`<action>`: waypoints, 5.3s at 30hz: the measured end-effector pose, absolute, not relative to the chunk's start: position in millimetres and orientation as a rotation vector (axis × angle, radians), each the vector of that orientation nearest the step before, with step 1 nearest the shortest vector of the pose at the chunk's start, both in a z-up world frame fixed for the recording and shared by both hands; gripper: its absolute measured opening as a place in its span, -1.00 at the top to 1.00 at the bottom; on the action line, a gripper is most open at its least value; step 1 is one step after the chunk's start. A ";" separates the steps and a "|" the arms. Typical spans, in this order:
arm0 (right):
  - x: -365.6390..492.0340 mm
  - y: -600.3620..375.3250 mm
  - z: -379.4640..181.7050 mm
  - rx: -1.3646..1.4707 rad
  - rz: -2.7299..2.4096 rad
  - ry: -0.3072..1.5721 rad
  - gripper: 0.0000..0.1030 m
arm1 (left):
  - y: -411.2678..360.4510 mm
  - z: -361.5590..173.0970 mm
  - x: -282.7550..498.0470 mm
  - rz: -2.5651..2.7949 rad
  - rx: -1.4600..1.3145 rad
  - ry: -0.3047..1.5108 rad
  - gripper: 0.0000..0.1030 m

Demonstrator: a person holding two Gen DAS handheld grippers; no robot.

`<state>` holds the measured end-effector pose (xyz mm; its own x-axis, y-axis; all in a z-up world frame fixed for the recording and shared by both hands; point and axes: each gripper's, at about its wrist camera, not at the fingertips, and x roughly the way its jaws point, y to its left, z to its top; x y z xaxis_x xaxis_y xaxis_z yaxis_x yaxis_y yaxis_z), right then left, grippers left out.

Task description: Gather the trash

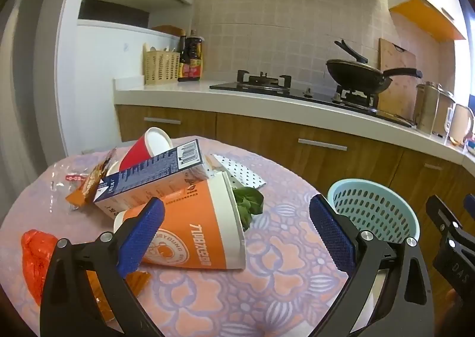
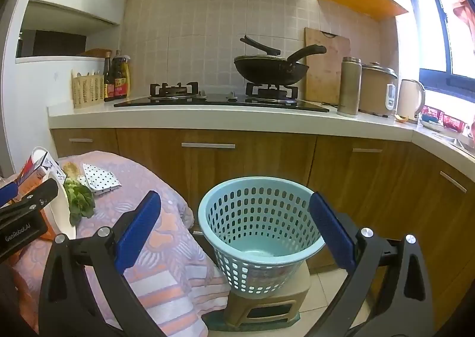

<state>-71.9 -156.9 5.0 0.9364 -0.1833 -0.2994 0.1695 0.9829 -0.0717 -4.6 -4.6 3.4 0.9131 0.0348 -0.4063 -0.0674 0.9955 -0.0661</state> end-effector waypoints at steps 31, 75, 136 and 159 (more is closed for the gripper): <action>-71.9 -177.6 17.8 -0.051 -0.194 0.254 -0.85 | -2.3 5.8 -12.6 0.073 -0.085 0.364 -0.84; -70.9 -181.5 17.4 -0.038 -0.208 0.256 -0.85 | -7.3 4.1 -14.6 0.064 -0.068 0.367 -0.84; -34.6 68.0 -27.3 -0.269 0.858 0.697 -0.55 | 199.2 -37.6 -73.3 0.127 -0.456 0.636 0.06; -25.3 109.1 -63.3 -0.414 0.835 0.851 0.08 | 218.5 -27.2 -107.3 0.203 -0.549 0.448 0.06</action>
